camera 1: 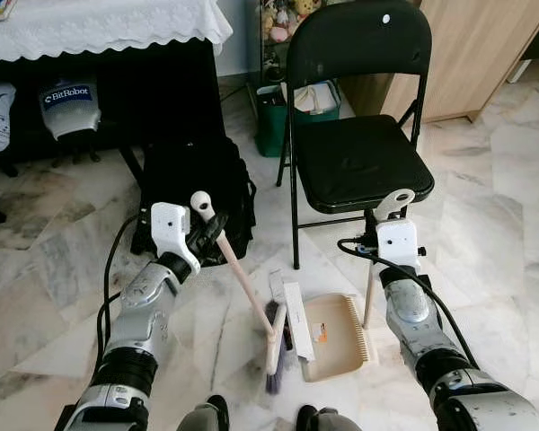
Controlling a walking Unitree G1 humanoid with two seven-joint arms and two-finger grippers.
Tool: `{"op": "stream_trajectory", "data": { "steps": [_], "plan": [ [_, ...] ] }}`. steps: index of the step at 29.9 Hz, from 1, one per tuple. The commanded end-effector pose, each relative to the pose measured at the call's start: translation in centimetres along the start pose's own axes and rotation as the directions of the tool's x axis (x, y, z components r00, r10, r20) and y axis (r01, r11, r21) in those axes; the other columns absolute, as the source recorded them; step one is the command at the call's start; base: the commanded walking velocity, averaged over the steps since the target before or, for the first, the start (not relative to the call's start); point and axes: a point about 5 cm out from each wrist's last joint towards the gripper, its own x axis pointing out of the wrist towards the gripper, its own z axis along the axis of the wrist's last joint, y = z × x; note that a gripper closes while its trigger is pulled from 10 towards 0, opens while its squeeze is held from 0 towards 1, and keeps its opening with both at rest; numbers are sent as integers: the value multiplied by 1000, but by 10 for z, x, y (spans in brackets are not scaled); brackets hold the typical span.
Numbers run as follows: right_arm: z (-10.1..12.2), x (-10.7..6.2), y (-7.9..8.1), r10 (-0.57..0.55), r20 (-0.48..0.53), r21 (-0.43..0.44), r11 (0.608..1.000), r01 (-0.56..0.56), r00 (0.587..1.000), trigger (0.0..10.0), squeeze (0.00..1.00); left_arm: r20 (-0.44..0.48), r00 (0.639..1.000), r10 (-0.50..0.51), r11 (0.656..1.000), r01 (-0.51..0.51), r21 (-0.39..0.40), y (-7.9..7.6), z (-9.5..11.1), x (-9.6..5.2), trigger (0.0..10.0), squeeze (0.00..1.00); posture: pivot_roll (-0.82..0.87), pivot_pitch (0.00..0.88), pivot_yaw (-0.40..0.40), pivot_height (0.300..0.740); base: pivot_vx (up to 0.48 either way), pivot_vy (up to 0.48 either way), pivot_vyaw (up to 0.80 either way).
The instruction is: Sweep floor
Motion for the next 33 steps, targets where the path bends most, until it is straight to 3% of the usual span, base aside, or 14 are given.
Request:
{"op": "stream_trajectory", "data": {
  "steps": [1, 7, 10, 22, 29, 32, 33],
  "plan": [
    [-14, -8, -1, 12, -69, -28, 1000, -14, 998, 10000, 0, -39, 999, -16, 999, 14, -47, 3, -6, -9, 10000, 0, 54, 259, 9, 740, 0, 0, 0],
    [-13, -7, 1, 14, -68, -25, 1000, -16, 998, 10000, 0, -54, 990, -129, 988, 124, -94, -5, 1, -15, 10000, 0, 61, 257, 7, 740, 0, 0, 0],
    [-12, -6, 1, 15, -66, -23, 1000, -16, 998, 10000, 0, -8, 983, -181, 969, 177, -174, -12, 11, -13, 10000, 0, 62, 255, 7, 740, 0, 0, 0],
    [-12, -6, 1, 13, -66, -23, 1000, -15, 998, 10000, 0, 42, 975, -217, 935, 220, -276, -24, 25, -13, 10000, 0, 62, 247, 9, 740, 0, 0, 0],
    [-12, -6, 2, 13, -65, -23, 1000, -15, 998, 10000, 0, 70, 983, -168, 957, 180, -226, -17, 36, -12, 10000, 0, 62, 244, 9, 740, 0, 0, 0],
    [-11, -5, 1, 12, -67, -24, 1000, -14, 998, 10000, 0, 191, 979, -66, 981, 99, -169, -1, 69, -10, 10000, 0, 65, 238, 10, 740, 0, 0, 0],
    [-11, -5, 1, 12, -67, -24, 1000, -14, 998, 10000, 0, 202, 978, -54, 982, 89, -167, 0, 72, -10, 10000, 0, 65, 238, 10, 740, 0, 0, 0]
  ]
}}
